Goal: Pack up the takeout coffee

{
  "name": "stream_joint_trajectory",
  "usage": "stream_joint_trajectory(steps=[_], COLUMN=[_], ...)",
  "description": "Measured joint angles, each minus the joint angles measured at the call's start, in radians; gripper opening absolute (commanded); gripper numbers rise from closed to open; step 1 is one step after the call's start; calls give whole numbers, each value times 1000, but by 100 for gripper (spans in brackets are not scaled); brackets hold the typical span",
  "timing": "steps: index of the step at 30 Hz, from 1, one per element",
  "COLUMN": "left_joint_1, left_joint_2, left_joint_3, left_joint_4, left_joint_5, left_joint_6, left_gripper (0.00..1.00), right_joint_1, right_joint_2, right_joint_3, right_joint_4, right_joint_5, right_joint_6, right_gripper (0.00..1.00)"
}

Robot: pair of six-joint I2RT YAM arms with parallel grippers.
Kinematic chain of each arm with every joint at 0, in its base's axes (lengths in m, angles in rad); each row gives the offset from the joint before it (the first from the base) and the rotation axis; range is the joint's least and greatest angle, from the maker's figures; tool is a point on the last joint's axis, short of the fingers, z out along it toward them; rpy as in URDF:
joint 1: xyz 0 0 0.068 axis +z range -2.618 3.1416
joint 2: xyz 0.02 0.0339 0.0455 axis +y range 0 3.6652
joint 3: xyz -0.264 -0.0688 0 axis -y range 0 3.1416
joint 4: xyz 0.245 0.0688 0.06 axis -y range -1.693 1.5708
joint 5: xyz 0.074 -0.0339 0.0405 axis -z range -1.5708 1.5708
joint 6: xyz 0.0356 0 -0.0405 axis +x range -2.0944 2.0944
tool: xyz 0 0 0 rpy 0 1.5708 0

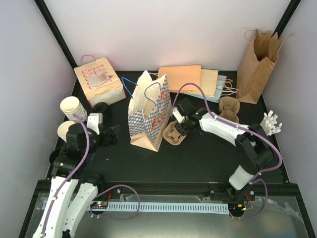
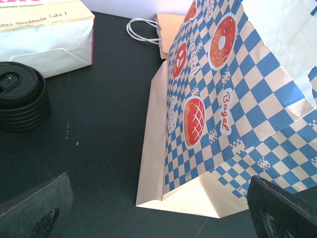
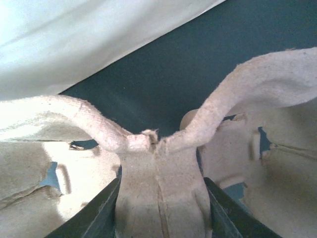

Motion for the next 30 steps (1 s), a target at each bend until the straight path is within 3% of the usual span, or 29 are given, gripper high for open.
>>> stream_joint_trajectory(steps=[15,22,30], left_joint_1=[0,0,0], left_joint_2=[0,10,126], left_joint_3=[0,11,239], left_joint_4=[0,-2,-17], left_joint_5=[0,0,35], left_joint_6=[0,4,14], left_gripper=[99,99,99], right_joint_1=[0,0,0], right_joint_2=[-178,-338,-550], right_joint_3=[-35,-42,-33], right_joint_4=[-39,-90,-117], right_joint_5=[3,-5,-73], right_joint_6=[51,59,64], right_gripper=[41,41,43])
